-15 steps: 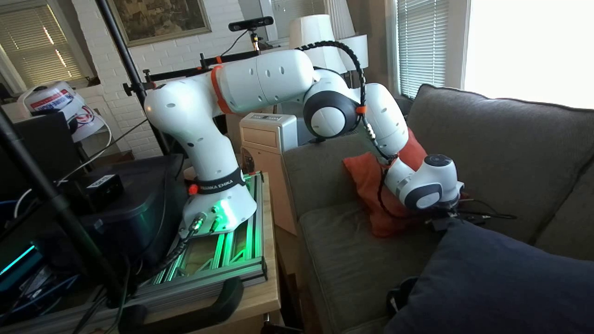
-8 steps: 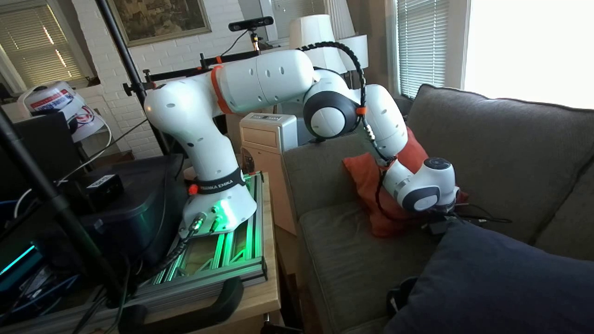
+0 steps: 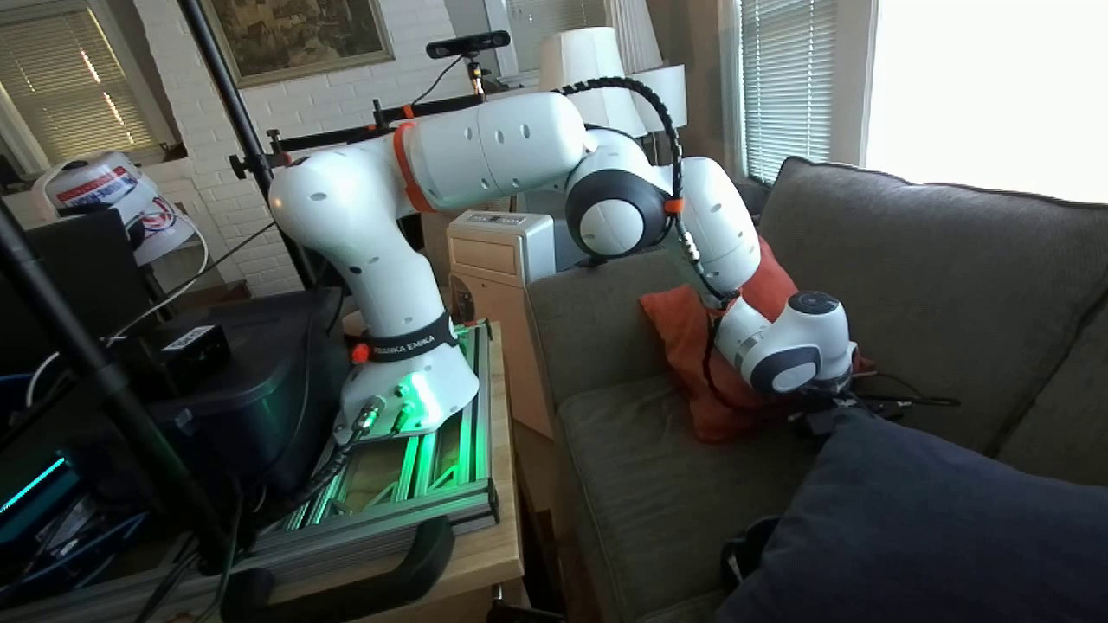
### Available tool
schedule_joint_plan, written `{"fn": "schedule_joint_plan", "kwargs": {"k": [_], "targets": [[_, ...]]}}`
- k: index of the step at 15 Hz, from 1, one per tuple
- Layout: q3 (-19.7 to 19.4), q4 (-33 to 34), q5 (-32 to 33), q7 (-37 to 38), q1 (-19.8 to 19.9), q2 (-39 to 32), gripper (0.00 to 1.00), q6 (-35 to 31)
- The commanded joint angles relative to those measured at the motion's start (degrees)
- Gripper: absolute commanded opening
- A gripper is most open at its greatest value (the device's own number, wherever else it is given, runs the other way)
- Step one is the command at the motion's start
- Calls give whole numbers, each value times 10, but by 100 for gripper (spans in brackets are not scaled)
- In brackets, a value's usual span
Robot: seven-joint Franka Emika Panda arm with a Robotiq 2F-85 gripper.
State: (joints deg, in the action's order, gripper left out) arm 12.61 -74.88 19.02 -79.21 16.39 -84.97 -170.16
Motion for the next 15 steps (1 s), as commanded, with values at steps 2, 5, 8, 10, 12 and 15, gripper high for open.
{"fn": "schedule_joint_plan", "kwargs": {"k": [2,5,8,10,12,15], "targets": [[-8,-7,-7,-3,-6,-4,92,-56],[-16,-19,-3,5,-8,-1,100,-79],[-30,-30,0,15,-13,0,100,-104],[-40,-37,1,26,-17,-1,100,-131],[-52,-40,5,40,-23,-1,100,-150],[-64,-43,15,48,-29,-1,93,-130]]}}
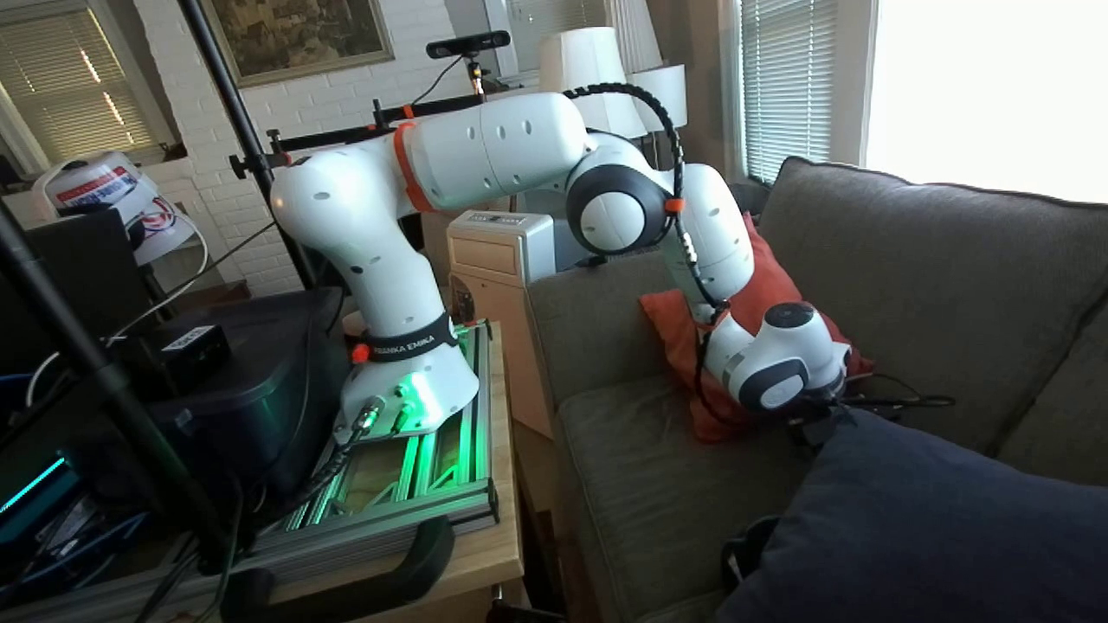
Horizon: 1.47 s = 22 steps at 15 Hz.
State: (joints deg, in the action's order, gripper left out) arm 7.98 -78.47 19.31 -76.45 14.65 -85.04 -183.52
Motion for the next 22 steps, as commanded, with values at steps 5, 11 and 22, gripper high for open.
{"fn": "schedule_joint_plan", "kwargs": {"k": [5,11,22], "targets": [[4,-3,16,-8,3,0,54,110],[15,41,-18,-20,-1,-14,59,160],[-7,24,-15,61,-19,-4,100,60]]}}
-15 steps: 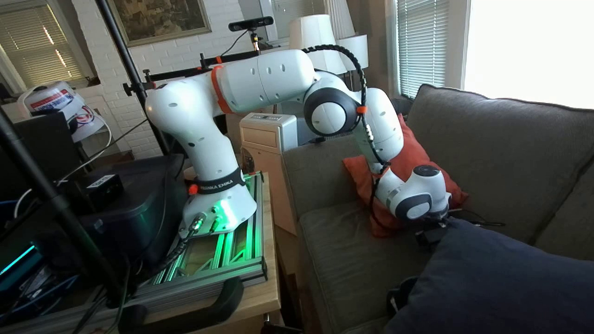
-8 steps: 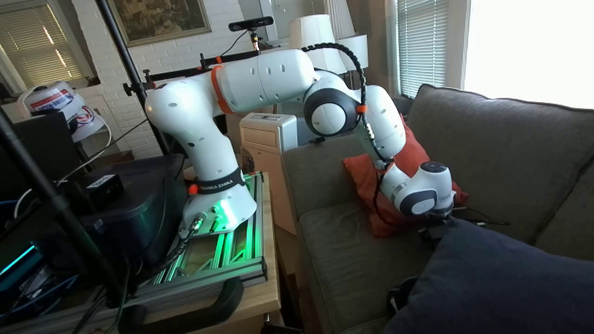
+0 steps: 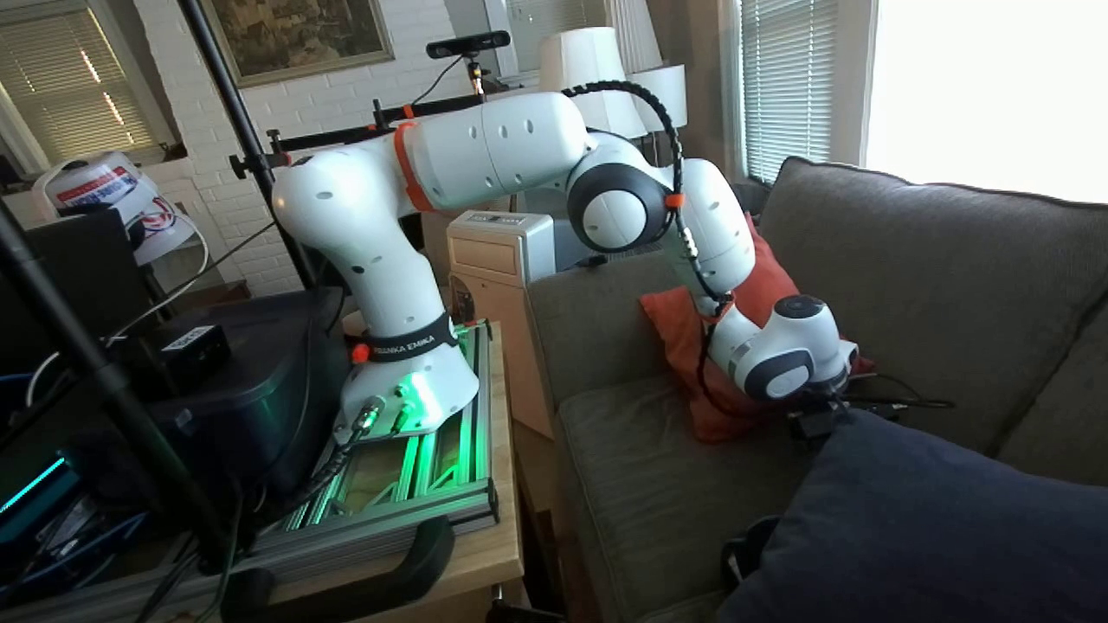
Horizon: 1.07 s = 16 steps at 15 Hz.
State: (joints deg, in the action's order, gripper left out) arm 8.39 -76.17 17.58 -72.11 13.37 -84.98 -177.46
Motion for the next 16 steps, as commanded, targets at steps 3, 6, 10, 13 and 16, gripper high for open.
{"fn": "schedule_joint_plan", "kwargs": {"k": [3,6,10,13,16], "targets": [[-19,-6,3,27,-4,-2,100,-11],[-32,-5,-4,56,-7,-2,100,-36],[-54,-7,0,110,-20,-3,100,-74],[-70,-17,6,143,-32,-2,100,-79],[-88,-21,14,165,-47,0,100,-77]]}}
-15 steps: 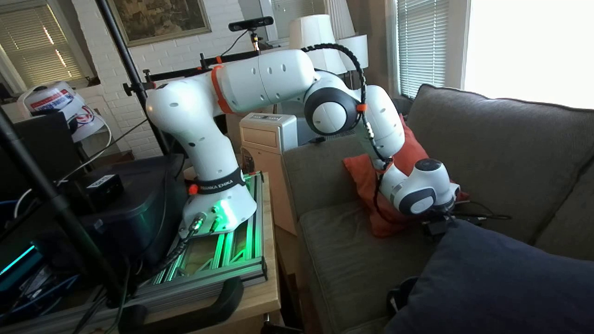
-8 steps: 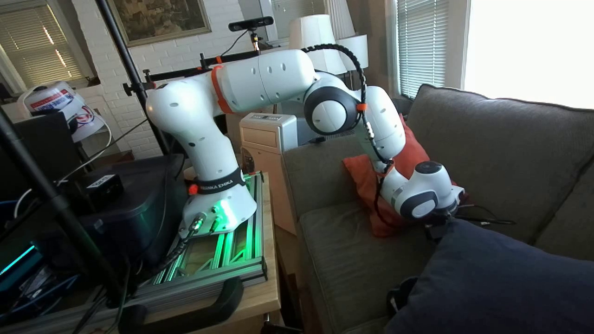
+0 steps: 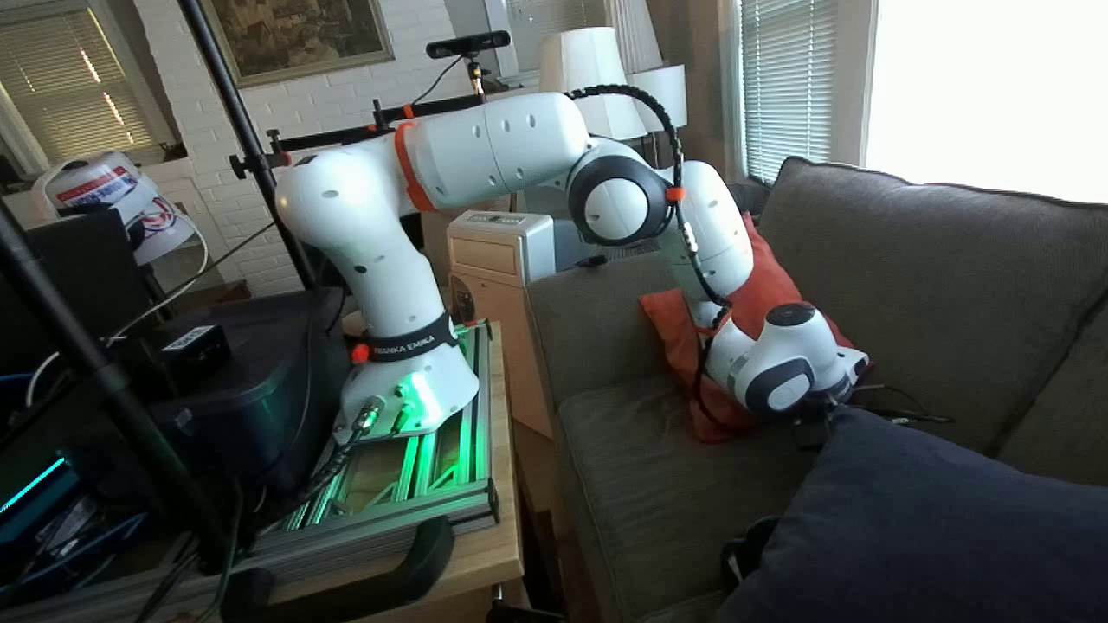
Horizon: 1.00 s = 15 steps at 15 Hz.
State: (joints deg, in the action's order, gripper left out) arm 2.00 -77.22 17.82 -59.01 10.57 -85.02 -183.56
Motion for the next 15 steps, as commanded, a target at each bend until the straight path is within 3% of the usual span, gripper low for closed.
{"fn": "schedule_joint_plan", "kwargs": {"k": [1,2,4,9,10,12,15], "targets": [[-30,-11,15,39,-22,0,100,-11],[-34,-11,18,45,-24,0,74,-7],[-28,-12,26,44,-18,0,68,9],[26,-6,38,16,22,0,28,77],[30,-3,33,18,24,0,63,75],[21,14,19,42,13,-5,67,61],[-18,51,-20,135,-31,-9,87,65]]}}
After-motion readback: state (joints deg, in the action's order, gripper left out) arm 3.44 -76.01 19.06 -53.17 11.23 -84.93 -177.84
